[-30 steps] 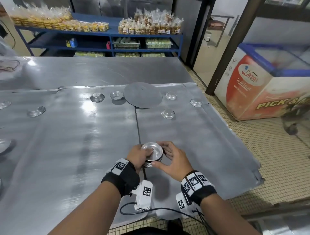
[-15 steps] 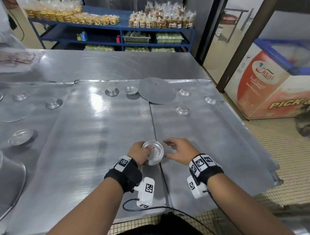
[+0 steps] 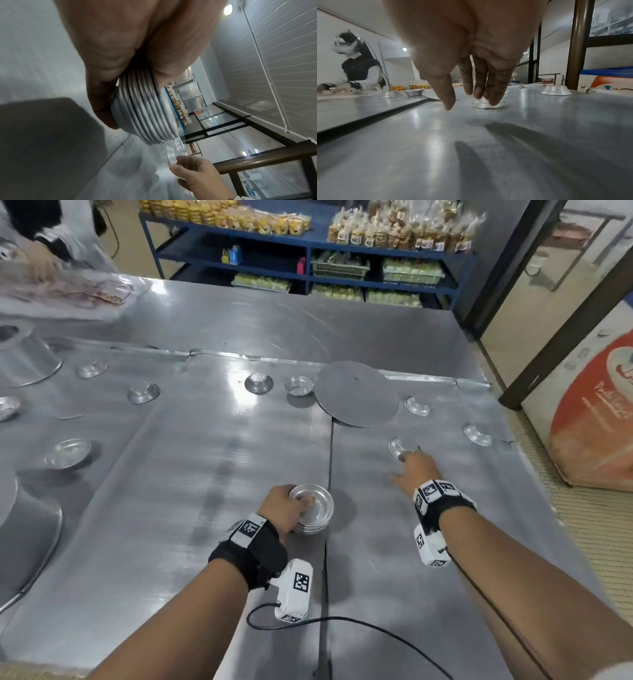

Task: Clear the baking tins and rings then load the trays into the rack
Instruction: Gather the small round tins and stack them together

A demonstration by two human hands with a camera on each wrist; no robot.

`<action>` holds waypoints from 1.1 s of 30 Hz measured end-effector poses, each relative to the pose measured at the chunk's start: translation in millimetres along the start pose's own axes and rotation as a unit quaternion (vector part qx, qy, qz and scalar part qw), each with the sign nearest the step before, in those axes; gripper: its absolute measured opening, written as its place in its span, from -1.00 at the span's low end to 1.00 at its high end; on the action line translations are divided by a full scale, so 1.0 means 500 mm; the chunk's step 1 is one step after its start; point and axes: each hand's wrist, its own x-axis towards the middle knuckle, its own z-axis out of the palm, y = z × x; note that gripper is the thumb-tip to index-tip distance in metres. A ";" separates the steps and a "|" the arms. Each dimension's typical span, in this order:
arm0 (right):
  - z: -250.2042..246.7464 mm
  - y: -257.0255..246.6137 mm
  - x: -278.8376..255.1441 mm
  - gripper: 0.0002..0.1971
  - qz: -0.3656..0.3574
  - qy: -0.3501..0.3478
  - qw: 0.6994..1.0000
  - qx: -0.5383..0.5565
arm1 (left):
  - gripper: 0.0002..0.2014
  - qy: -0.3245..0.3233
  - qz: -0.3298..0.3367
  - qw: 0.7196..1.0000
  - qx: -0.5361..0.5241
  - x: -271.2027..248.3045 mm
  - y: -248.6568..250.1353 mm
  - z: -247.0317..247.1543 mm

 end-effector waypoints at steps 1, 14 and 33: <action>-0.003 0.009 0.022 -0.52 0.001 0.008 1.000 -0.014 | -0.96 0.006 0.001 1.000 -0.001 0.005 0.004 0.001; -0.004 0.038 0.148 -0.42 0.082 -0.006 0.996 0.021 | -0.92 0.059 -0.014 0.998 0.006 0.011 0.009 -0.001; 0.008 -0.200 -0.081 -0.32 -0.036 0.158 0.953 0.256 | -0.87 0.009 -0.055 0.998 -0.028 -0.035 0.026 -0.123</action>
